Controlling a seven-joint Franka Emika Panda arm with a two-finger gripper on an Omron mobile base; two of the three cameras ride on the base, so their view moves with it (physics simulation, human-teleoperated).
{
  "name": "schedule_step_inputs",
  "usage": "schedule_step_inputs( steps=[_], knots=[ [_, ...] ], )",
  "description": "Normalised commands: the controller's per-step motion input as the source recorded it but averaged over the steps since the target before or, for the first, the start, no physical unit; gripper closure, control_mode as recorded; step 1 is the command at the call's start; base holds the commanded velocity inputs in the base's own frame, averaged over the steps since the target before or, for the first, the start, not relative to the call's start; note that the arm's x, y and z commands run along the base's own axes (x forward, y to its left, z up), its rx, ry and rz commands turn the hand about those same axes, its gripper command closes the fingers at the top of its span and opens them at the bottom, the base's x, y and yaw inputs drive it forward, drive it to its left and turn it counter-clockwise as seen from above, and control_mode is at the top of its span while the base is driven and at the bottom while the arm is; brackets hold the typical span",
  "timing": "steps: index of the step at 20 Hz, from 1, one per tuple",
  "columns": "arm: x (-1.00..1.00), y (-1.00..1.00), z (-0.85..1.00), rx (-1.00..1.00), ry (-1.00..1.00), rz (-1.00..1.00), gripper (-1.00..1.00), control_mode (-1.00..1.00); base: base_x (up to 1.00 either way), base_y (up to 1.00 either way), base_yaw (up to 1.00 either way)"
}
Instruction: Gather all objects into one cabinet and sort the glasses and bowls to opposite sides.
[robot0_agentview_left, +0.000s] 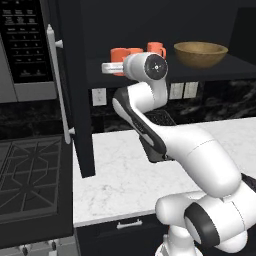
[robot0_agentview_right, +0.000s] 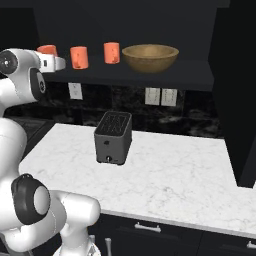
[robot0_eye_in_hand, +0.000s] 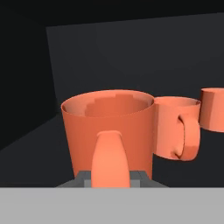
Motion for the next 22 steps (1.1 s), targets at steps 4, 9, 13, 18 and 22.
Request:
schedule_step_inputs(
  steps=[4,9,13,18,22],
  knots=[
    [0.29,0.22,-0.19,0.00,0.00,0.00,1.00,-1.00,0.00,0.00,0.00],
    [0.65,0.10,-0.01,0.00,0.00,0.00,1.00,-1.00,0.00,0.00,0.00],
    [0.70,0.08,0.00,0.00,0.00,0.00,1.00,-1.00,0.00,0.00,0.00],
    [0.53,0.19,-0.03,0.00,0.02,0.00,1.00,-1.00,0.00,0.00,0.00],
    [0.31,0.36,-0.05,0.00,0.01,0.00,1.00,-1.00,0.00,0.00,0.00]
  ],
)
